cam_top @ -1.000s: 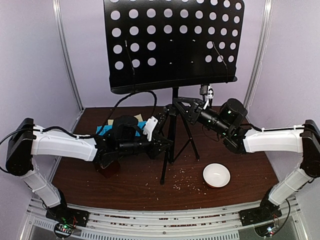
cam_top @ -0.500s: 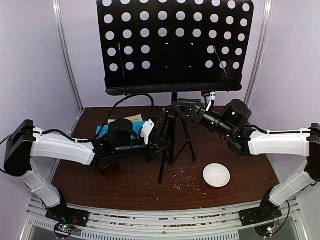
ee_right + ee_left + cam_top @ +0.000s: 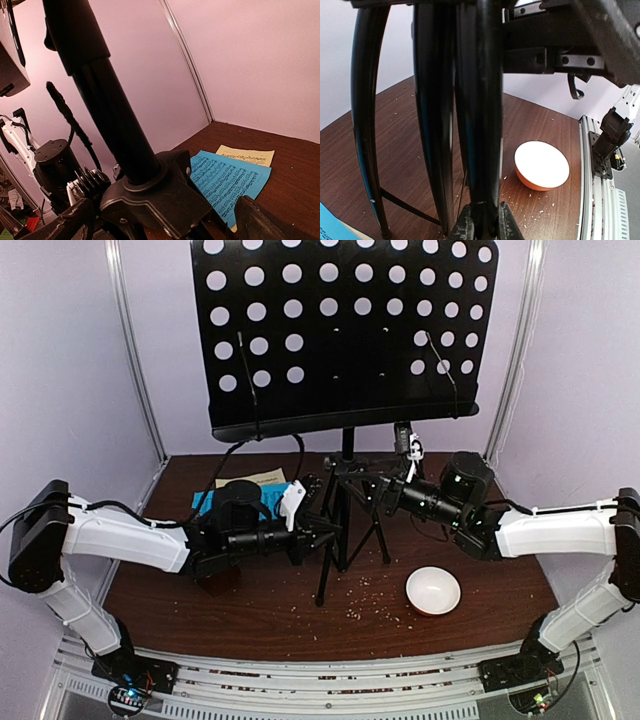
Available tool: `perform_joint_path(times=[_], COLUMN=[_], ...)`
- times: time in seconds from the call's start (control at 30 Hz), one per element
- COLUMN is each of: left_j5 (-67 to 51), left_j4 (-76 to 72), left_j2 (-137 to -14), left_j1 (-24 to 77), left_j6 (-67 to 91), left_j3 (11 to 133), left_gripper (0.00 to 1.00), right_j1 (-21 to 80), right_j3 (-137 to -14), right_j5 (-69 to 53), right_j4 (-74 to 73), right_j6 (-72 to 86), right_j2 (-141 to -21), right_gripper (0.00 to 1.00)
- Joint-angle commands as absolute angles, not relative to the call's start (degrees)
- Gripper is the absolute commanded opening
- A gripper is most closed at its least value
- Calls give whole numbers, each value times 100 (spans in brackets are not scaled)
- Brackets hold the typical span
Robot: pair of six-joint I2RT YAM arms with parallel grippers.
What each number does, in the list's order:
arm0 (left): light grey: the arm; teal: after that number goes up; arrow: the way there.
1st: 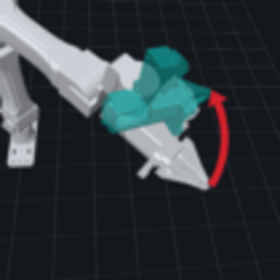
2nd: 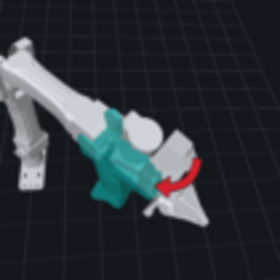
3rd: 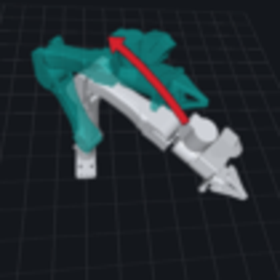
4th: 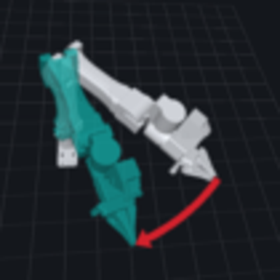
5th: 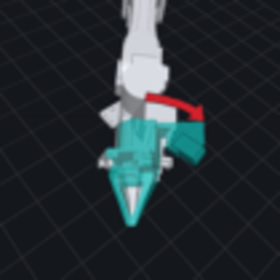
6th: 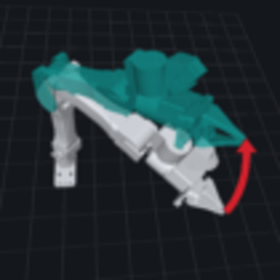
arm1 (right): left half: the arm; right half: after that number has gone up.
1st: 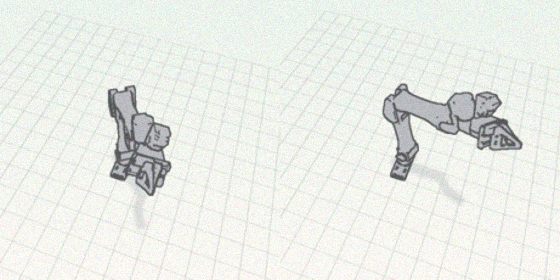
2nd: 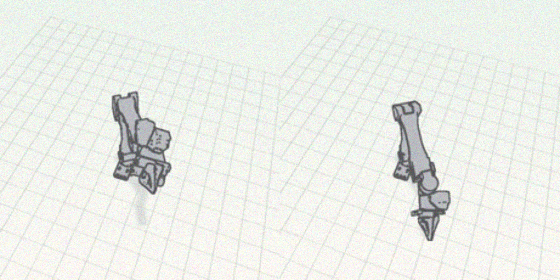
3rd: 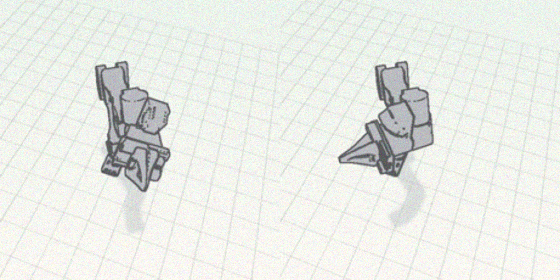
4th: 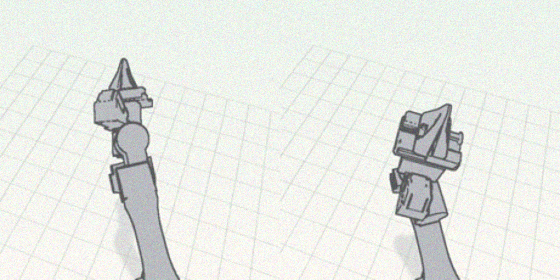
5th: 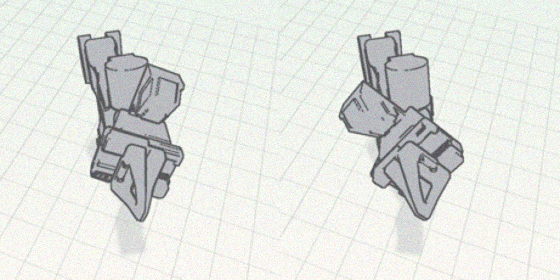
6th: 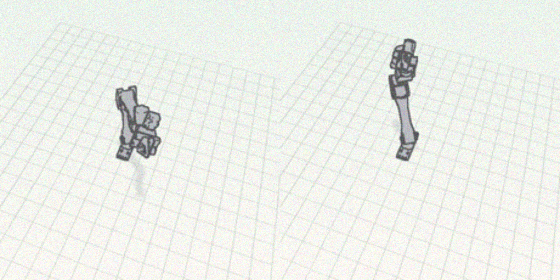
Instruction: Pack up the instrument practice props
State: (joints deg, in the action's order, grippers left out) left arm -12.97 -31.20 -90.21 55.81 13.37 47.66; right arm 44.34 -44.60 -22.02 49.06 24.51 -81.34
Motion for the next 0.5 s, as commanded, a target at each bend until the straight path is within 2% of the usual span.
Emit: perform_joint_path(times=[0.0,0.33,0.4,0.47], left_j5=[-1517,-1625,-1642,-1656], left_j4=[-3992,-3758,-3793,-3837], left_j2=[-8947,-8967,-8986,-9011], left_j1=[5567,5689,5708,5728], left_j6=[1178,1016,1027,1048], left_j3=[4860,5043,5053,5054], left_gripper=[0,0,0,0], right_j1=[4501,4715,4740,4760], right_j3=[-4458,-4800,-4750,-4701], right_j5=[-2189,-1986,-1927,-1900], right_j4=[4859,4852,5020,5144], right_j6=[2276,2010,2041,2100], right_j2=[-8342,-8836,-8855,-8867], right_gripper=[100,100,96,86])
